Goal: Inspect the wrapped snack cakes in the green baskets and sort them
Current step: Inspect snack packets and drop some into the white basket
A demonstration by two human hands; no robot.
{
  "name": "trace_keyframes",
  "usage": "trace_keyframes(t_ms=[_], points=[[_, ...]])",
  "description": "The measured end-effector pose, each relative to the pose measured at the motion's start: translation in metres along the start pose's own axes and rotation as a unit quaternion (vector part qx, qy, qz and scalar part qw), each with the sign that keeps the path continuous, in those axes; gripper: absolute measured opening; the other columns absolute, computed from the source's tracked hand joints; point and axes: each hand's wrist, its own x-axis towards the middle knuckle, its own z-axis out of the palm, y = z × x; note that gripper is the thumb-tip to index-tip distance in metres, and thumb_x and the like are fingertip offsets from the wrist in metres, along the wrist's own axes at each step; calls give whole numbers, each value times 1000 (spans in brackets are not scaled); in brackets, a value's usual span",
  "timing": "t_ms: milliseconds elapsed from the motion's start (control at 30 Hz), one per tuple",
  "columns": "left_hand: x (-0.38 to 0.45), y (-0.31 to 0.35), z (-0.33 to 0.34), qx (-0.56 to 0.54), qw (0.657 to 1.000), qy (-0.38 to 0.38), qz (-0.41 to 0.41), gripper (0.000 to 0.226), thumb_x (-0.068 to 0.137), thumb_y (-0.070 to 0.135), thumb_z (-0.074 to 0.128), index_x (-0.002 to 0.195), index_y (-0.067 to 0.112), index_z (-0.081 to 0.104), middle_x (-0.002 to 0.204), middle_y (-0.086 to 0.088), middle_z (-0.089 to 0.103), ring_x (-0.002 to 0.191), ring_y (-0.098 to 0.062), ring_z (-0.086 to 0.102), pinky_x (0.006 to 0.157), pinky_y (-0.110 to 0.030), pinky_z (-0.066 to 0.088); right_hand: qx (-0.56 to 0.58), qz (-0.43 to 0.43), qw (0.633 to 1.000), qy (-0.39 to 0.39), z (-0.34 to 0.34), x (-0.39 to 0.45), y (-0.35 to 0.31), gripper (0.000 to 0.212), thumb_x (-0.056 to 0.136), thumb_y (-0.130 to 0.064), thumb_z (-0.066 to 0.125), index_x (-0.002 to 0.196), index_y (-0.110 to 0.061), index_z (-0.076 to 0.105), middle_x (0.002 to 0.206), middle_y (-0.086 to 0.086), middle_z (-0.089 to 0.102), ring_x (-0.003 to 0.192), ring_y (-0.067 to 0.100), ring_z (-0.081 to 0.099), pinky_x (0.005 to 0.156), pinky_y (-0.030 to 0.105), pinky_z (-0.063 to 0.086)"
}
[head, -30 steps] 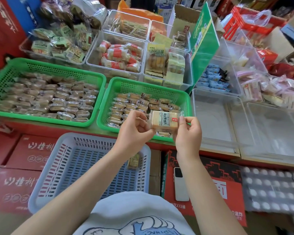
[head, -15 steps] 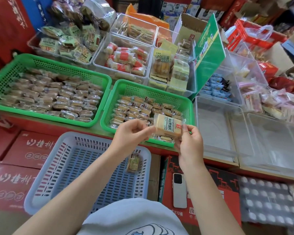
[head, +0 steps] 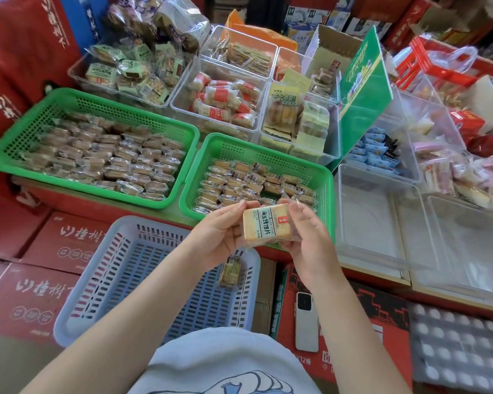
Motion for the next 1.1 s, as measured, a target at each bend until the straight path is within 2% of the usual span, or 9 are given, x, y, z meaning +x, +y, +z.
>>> trace_keyframes(t_ms=[200, 433, 600, 700, 767, 900, 967, 1000, 1100], points=[[2, -2, 0, -47, 998, -38, 7, 30, 95, 20, 54, 118, 2, 62, 105, -16, 75, 89, -20, 75, 71, -28, 62, 210, 68, 975, -33, 2, 5, -5, 17, 84, -26, 64, 96, -14, 66, 87, 7, 69, 82, 23, 71, 63, 33, 57], [15, -10, -3, -53, 998, -9, -28, 34, 93, 17, 55, 123, 3, 58, 110, -19, 68, 81, -18, 74, 62, -24, 60, 329, 109, 936, -59, -7, 21, 9, 20, 84, -30, 64, 96, -16, 70, 88, 4, 70, 91, 25, 69, 74, 38, 60], [29, -8, 2, 22, 998, 35, -47, 44, 87, 23, 64, 128, 10, 62, 117, -17, 71, 89, -27, 73, 68, -32, 63, 241, 95, 966, 15, -20, 45, 18, 18, 85, -30, 63, 79, -19, 75, 84, 4, 71, 82, 23, 69, 69, 38, 58], [42, -10, 4, 79, 993, 79, -29, 44, 83, 16, 71, 127, 11, 64, 122, -22, 69, 94, -30, 73, 66, -36, 64, 119, 80, 989, 46, -34, 57, 24, 23, 93, -36, 58, 96, -18, 72, 88, 4, 73, 81, 20, 69, 61, 31, 55], [55, -12, 3, 106, 987, 118, -14, 33, 88, 10, 71, 121, 11, 67, 121, -22, 69, 95, -30, 73, 63, -35, 63, 4, 79, 997, 19, -44, 65, 27, 29, 97, -43, 55, 113, -22, 66, 100, 1, 73, 87, 17, 70, 61, 27, 54], [87, -18, -3, 191, 969, 153, -29, 32, 92, 16, 72, 124, 20, 66, 115, -14, 73, 103, -31, 72, 74, -41, 63, -167, 91, 982, -1, -65, 90, 34, 25, 92, -39, 69, 111, -24, 64, 102, 0, 69, 85, 16, 68, 65, 30, 50], [108, -21, -6, 310, 933, 177, -33, 36, 97, 24, 68, 132, 27, 61, 120, -4, 71, 103, -20, 71, 78, -37, 62, -199, 81, 976, 23, -75, 109, 37, 24, 89, -36, 73, 109, -25, 64, 92, -4, 67, 78, 14, 63, 61, 27, 46], [118, -22, -10, 403, 896, 185, -27, 37, 99, 28, 63, 136, 30, 57, 127, 2, 67, 103, -14, 68, 79, -32, 60, -207, 72, 975, 43, -81, 121, 40, 23, 88, -35, 75, 107, -28, 64, 93, -6, 67, 80, 14, 63, 62, 27, 47], [148, -26, -31, 677, 716, 170, 4, 50, 102, 28, 54, 151, 23, 44, 150, 3, 47, 131, -16, 49, 105, -33, 45, -225, 36, 969, 99, -98, 162, 42, 22, 87, -29, 76, 100, -38, 61, 100, -9, 68, 92, 16, 66, 77, 38, 57]])
